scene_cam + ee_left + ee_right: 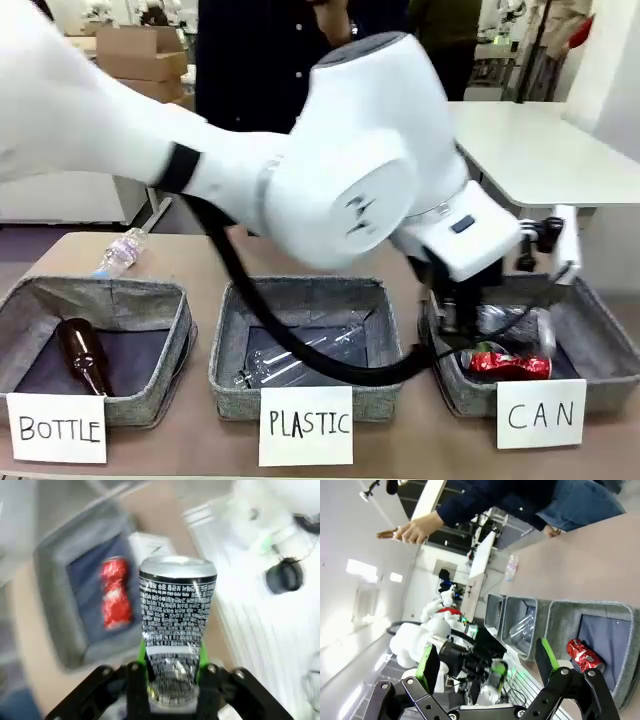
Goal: Sort the can waste into the basket.
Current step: Pick up the can waste from the table and place it in the right Fabric basket.
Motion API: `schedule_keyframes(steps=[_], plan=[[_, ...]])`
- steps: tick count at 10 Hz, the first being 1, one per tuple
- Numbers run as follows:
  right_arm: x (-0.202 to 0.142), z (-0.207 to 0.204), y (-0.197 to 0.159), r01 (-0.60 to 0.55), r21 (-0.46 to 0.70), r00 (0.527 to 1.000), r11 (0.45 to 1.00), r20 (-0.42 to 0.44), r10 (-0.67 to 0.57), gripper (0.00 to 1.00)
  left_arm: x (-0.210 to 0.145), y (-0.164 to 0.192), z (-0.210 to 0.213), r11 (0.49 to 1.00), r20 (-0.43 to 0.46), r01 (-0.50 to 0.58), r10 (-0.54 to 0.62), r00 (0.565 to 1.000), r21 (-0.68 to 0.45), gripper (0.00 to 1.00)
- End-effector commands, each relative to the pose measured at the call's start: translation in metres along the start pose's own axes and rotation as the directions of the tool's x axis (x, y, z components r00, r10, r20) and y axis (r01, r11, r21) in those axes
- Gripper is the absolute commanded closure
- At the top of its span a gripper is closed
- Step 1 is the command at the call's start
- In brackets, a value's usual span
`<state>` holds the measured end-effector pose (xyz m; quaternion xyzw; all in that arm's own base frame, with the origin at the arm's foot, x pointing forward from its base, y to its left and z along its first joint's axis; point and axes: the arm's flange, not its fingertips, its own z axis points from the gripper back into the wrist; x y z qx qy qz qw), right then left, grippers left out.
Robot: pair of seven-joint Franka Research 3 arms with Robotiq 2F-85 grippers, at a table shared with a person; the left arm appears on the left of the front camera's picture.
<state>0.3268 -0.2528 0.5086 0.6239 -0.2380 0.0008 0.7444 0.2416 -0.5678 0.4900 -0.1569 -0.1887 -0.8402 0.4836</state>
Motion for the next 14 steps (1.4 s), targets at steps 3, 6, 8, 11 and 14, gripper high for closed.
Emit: schedule_keyframes(steps=[3,6,8,11,14], plan=[[0.0,-0.003,0.007,-0.014,-0.018,0.999,1.0,-0.037,0.013,0.0,0.041,0.072,-0.03,0.986,-0.016,-0.008,0.005,1.0,-0.166,0.61],[0.0,-0.003,0.007,-0.014,-0.018,0.999,1.0,-0.037,0.013,0.0,0.03,0.087,-0.05,0.995,-0.076,-0.08,0.076,0.994,-0.058,0.61],[0.0,-0.003,0.007,-0.014,-0.018,0.999,1.0,-0.037,0.013,0.0,0.027,0.092,-0.055,0.994,-0.11,-0.1,0.095,0.989,-0.041,0.61],[0.0,-0.003,0.007,-0.014,-0.018,0.999,1.0,-0.037,0.013,0.0,0.028,0.093,-0.056,0.995,-0.127,-0.104,0.103,0.986,0.0,0.0],[0.0,-0.003,0.007,-0.014,-0.018,0.999,1.0,-0.037,0.013,0.0,0.022,0.096,-0.054,0.991,-0.148,-0.133,0.13,0.98,-0.011,0.0]])
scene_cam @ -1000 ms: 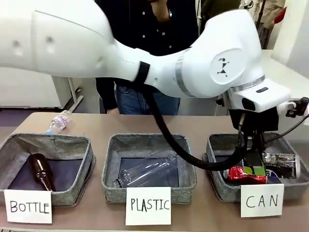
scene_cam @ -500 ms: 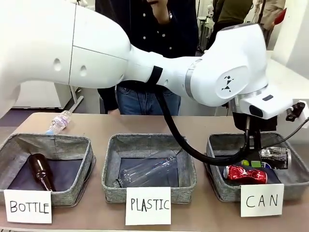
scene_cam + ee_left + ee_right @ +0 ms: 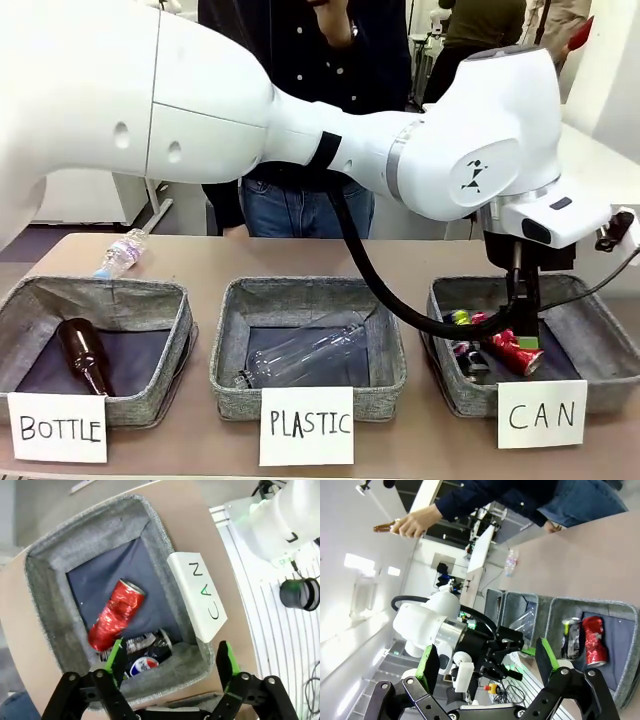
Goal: Sort the can waste into the basket.
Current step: Pick up the can waste from the table and place it in the right Fabric basket.
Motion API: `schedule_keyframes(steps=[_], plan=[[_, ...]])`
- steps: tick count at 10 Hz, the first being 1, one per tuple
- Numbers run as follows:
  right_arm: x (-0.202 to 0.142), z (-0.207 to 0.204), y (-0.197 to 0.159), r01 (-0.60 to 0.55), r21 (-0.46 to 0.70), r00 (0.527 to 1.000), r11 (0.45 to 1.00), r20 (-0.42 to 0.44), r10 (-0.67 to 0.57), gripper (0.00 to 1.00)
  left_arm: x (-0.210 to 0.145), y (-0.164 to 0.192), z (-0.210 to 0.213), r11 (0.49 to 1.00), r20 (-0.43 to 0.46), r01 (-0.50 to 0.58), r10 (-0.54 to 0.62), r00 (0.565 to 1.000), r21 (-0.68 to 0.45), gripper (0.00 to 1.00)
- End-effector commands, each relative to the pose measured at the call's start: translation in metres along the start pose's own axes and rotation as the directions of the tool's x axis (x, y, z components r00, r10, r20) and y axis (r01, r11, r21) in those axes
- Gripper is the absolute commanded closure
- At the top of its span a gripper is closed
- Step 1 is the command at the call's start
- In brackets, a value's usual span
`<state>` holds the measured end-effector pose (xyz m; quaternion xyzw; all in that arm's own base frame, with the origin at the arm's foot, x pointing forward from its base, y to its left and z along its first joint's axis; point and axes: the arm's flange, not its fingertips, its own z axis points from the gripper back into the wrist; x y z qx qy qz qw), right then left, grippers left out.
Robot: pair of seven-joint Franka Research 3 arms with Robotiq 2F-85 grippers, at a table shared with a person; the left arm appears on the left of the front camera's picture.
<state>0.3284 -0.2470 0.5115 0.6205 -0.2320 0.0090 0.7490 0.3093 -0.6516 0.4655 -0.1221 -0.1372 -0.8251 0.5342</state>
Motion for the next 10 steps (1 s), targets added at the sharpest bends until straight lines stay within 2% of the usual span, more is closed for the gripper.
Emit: schedule_keyframes(steps=[1,2,3,5,7,8,9,10], plan=[[-0.001,0.002,0.003,-0.007,-0.012,1.0,1.0,-0.016,0.007,0.0,-0.003,-0.001,0.006,0.999,-0.04,-0.047,0.047,0.998,0.006,0.0],[-0.001,0.002,0.003,-0.007,-0.012,1.0,1.0,-0.016,0.007,0.0,-0.011,-0.006,0.011,0.998,-0.071,-0.066,0.064,0.995,-0.021,0.0],[0.0,0.0,0.0,0.0,0.0,1.0,1.0,0.0,0.0,0.0,-0.022,-0.015,0.016,0.99,-0.102,-0.106,0.096,0.99,-0.096,0.0],[0.007,-0.025,-0.001,-0.015,-0.016,0.998,1.0,-0.061,0.014,0.0,-0.062,-0.048,0.026,0.953,-0.137,-0.22,0.194,0.971,-0.21,0.0],[0.016,-0.073,-0.002,-0.004,-0.035,0.982,0.999,-0.19,-0.002,0.0,-0.114,-0.097,0.047,0.938,-0.066,-0.332,0.327,0.943,-0.098,0.0],[0.019,-0.097,0.002,-0.01,-0.029,0.969,1.0,-0.247,0.002,0.0,-0.144,-0.119,0.065,0.91,0.012,-0.41,0.411,0.911,-0.068,0.0],[0.019,-0.125,0.01,-0.024,-0.037,0.953,0.999,-0.303,0.012,0.0,-0.183,-0.145,0.094,0.823,0.105,-0.566,0.559,0.822,0.051,0.0],[0.018,-0.15,0.02,-0.039,-0.023,0.941,0.999,-0.336,0.029,0.0,-0.228,-0.155,0.128,0.717,0.202,-0.681,0.652,0.73,0.148,0.0]])
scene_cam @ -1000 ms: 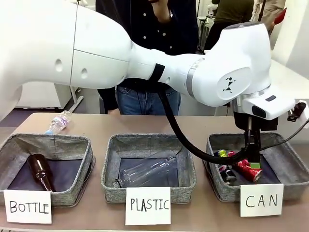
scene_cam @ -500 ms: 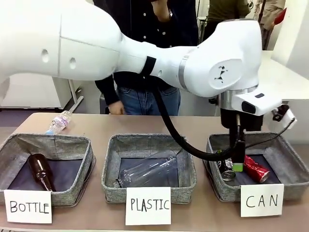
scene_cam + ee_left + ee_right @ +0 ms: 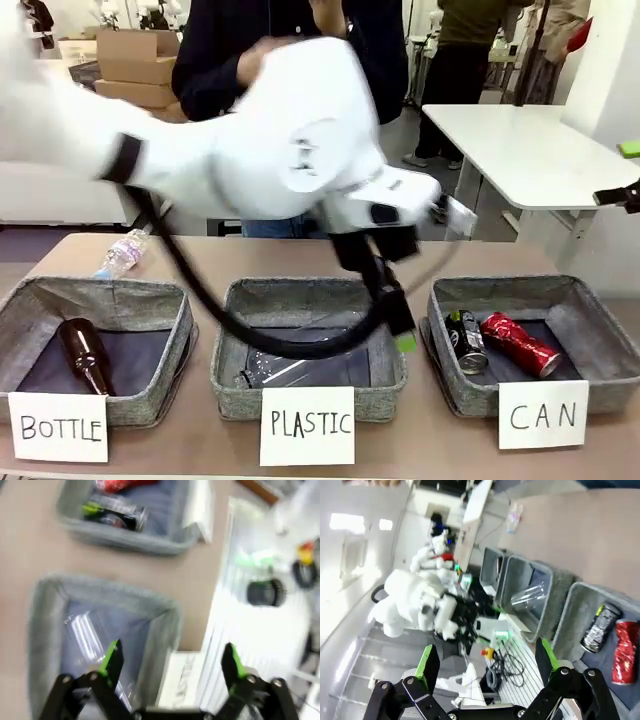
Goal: Sort the can waste into the basket.
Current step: Pick up the can waste from the table and place it in the right Fabric basket.
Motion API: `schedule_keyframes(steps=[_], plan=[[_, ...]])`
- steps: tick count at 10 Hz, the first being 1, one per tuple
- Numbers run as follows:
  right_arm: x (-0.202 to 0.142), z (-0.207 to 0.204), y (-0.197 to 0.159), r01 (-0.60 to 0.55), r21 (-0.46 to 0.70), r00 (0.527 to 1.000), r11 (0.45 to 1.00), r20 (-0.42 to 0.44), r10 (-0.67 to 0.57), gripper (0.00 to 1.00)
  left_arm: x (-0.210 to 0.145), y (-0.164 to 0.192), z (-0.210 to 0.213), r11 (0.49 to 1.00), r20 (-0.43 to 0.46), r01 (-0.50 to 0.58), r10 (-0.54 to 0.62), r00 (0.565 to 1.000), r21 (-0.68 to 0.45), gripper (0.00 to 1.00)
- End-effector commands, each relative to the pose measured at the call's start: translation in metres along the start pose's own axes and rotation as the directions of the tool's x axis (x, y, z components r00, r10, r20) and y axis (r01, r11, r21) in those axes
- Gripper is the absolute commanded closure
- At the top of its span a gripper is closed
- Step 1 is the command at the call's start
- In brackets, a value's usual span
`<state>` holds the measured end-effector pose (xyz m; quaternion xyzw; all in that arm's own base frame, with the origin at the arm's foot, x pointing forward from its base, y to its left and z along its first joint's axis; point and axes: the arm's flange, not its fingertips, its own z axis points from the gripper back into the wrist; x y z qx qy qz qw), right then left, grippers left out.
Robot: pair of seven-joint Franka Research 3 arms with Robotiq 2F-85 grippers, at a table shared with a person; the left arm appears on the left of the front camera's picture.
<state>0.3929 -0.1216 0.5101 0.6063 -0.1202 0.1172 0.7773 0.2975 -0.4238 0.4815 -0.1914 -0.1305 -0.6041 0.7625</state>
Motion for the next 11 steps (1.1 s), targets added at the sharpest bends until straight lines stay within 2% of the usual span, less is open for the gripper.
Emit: schedule_keyframes(steps=[1,2,3,4,5,6,7,8,9,11], plan=[[0.003,-0.043,0.021,-0.001,0.03,0.997,1.0,-0.082,0.004,0.0,-0.114,0.017,0.078,0.97,0.202,-0.243,0.235,0.951,0.012,0.0],[0.001,-0.082,0.027,0.027,-0.013,0.994,1.0,-0.105,-0.028,0.0,-0.154,0.05,0.107,0.936,0.261,-0.335,0.352,0.899,-0.109,0.0],[-0.004,-0.124,0.03,0.06,-0.018,0.995,0.998,-0.075,-0.062,0.0,-0.187,0.078,0.129,0.887,0.293,-0.401,0.456,0.841,-0.229,0.0],[-0.013,-0.168,0.03,0.066,-0.029,0.997,0.997,-0.04,-0.068,0.0,-0.22,0.101,0.148,0.847,0.342,-0.366,0.499,0.796,-0.385,0.0],[-0.023,-0.199,0.031,0.067,-0.016,0.998,0.998,-0.011,-0.067,0.0,-0.25,0.115,0.162,0.805,0.365,-0.325,0.533,0.763,-0.496,0.0],[-0.03,-0.217,0.037,0.113,0.017,0.994,0.993,-0.003,-0.113,0.0,-0.278,0.126,0.174,0.764,0.414,-0.198,0.526,0.743,-0.614,0.0],[-0.029,-0.22,0.044,0.069,0.024,0.993,0.997,0.097,-0.071,0.0,-0.303,0.131,0.182,0.726,0.494,-0.037,0.503,0.709,-0.686,0.0],[-0.018,-0.205,0.056,0.104,0.064,0.97,0.993,0.216,-0.115,0.0,-0.324,0.129,0.18,0.752,0.58,0.006,0.503,0.641,-0.659,0.0],[-0.031,-0.218,0.027,0.081,0.004,0.997,0.997,-0.01,-0.081,0.0,-0.299,0.115,0.188,0.795,0.481,-0.157,0.496,0.723,-0.585,0.0],[-0.031,-0.218,0.027,0.081,0.004,0.997,0.997,-0.01,-0.081,0.0,-0.299,0.115,0.188,0.795,0.481,-0.157,0.496,0.723,-0.585,0.0]])
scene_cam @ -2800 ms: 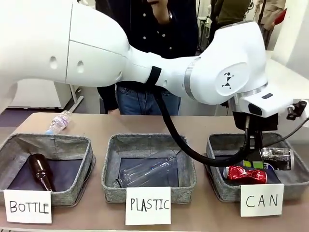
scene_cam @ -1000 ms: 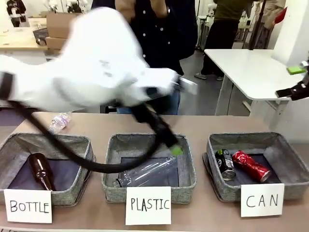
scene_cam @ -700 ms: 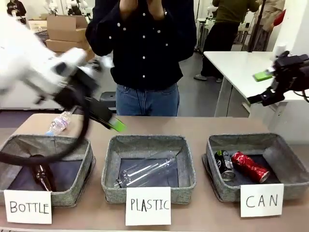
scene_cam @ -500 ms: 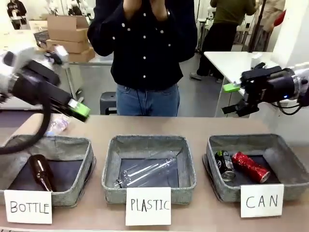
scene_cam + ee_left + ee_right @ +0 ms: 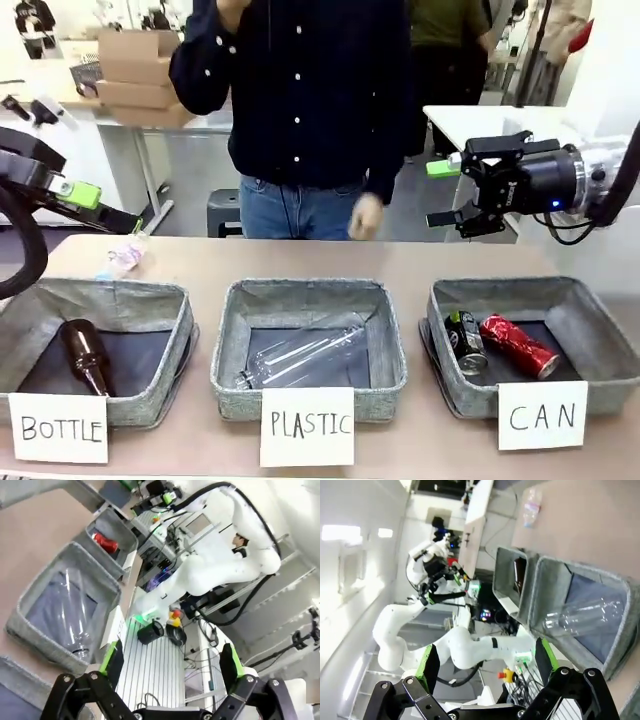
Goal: Sort the can waste into the basket.
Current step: Pick up the can waste from the table and place it in the right Fabric basket.
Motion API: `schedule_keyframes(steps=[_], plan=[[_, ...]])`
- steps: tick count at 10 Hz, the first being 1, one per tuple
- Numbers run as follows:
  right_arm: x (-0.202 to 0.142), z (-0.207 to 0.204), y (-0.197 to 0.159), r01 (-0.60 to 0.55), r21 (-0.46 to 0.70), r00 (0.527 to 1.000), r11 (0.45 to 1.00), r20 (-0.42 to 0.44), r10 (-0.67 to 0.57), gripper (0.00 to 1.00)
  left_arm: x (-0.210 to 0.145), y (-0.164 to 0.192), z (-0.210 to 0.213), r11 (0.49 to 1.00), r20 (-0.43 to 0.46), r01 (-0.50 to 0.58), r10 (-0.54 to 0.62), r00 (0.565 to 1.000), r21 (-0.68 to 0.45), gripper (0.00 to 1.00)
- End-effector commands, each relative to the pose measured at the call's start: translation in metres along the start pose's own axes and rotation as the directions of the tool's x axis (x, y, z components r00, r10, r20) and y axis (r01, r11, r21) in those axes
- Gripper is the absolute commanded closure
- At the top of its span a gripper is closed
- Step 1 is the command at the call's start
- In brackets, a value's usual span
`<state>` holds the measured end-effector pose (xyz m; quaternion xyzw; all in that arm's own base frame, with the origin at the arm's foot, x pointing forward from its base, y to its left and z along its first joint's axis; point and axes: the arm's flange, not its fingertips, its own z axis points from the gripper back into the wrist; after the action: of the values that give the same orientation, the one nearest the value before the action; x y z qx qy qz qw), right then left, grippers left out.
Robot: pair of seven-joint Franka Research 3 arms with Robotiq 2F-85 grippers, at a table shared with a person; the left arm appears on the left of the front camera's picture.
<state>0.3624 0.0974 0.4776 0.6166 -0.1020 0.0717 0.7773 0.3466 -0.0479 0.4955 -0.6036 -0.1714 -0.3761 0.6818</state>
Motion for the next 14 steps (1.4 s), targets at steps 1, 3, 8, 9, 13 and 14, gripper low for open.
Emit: schedule_keyframes(steps=[1,3,8,9,13,14], plan=[[0.0011,0.001,-0.0052,-0.014,-0.006,0.999,1.0,-0.039,0.014,0.0,0.0075,-0.0079,-0.0062,0.999,-0.01,-0.017,0.017,1.0,0.038,0.0],[0.0011,0.001,-0.0052,-0.014,-0.006,0.999,1.0,-0.039,0.014,0.0,0.0075,-0.0079,-0.0062,0.999,-0.01,-0.017,0.017,1.0,0.038,0.0],[0.0011,0.001,-0.0052,-0.014,-0.006,0.999,1.0,-0.039,0.014,0.0,0.0075,-0.0079,-0.0062,0.999,-0.01,-0.017,0.017,1.0,0.038,0.0],[0.0011,0.001,-0.0052,-0.014,-0.006,0.999,1.0,-0.039,0.014,0.0,0.0075,-0.0079,-0.0062,0.999,-0.01,-0.017,0.017,1.0,0.038,0.0],[0.0011,0.001,-0.0052,-0.014,-0.006,0.999,1.0,-0.039,0.014,0.0,0.0075,-0.0079,-0.0062,0.999,-0.01,-0.017,0.017,1.0,0.038,0.0],[0.0011,0.001,-0.0052,-0.014,-0.006,0.999,1.0,-0.039,0.014,0.0,0.0075,-0.0079,-0.0062,0.999,-0.01,-0.017,0.017,1.0,0.038,0.0]])
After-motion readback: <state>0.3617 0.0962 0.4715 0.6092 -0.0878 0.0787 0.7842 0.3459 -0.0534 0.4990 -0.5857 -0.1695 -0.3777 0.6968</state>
